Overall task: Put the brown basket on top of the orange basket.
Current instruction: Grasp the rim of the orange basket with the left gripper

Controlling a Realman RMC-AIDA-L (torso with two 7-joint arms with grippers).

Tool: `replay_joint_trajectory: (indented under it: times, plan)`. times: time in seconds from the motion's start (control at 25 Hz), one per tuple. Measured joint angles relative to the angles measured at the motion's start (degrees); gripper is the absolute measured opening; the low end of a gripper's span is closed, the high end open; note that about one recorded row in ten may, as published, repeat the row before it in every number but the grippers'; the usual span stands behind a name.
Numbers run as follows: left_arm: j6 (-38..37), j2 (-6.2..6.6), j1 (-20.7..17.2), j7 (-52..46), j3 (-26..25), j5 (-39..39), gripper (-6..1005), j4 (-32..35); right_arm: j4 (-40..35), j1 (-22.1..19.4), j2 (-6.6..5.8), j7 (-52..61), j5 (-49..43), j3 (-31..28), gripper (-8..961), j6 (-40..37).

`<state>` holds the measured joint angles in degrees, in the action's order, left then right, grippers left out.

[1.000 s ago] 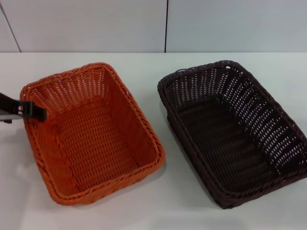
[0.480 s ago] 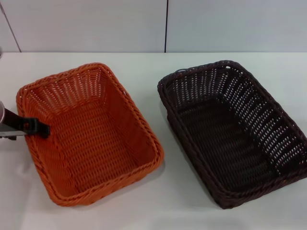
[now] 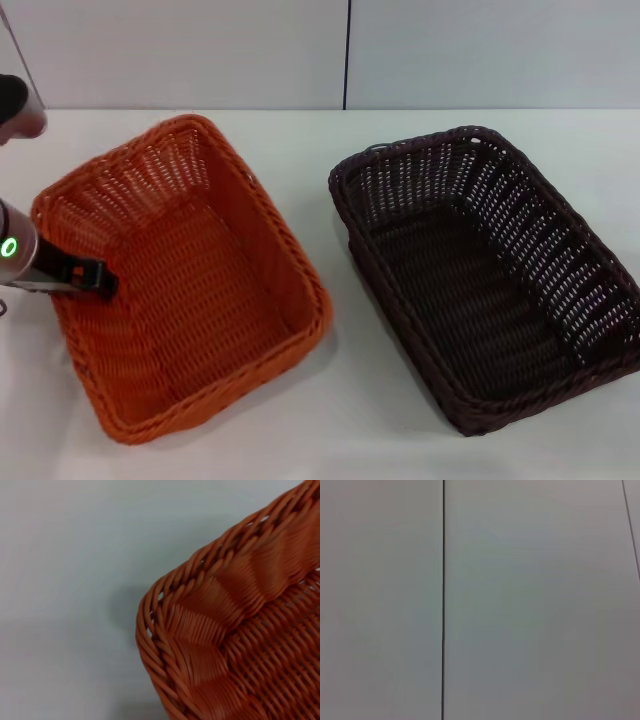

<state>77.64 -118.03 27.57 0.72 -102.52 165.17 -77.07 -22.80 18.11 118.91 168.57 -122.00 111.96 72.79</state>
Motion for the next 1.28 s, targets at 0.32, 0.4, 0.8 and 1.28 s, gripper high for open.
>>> replay_joint_trajectory:
  times: [0.32,0.4,0.8,1.28]
  plan:
    - [0.7,0.0,-1.4,1.1,0.8,-0.4,520,-3.3,-0.2,-0.1,0.0,0.0,0.0,0.0,826,0.7]
    - [0.8,0.0,-1.6,1.3,0.9,-0.4,509,-4.2,-0.1,-0.2,0.0,0.0,0.0,0.0,826,1.1]
    - [1.9,0.05,-1.7,5.8,0.7,-0.1,339,-6.9,-0.4,-0.5,0.15,0.0,0.0,0.1,827,1.5]
    - [2.9,0.27,-1.9,19.2,0.0,0.3,259,-15.2,-0.7,-0.7,0.25,0.1,0.0,0.1,827,1.7]
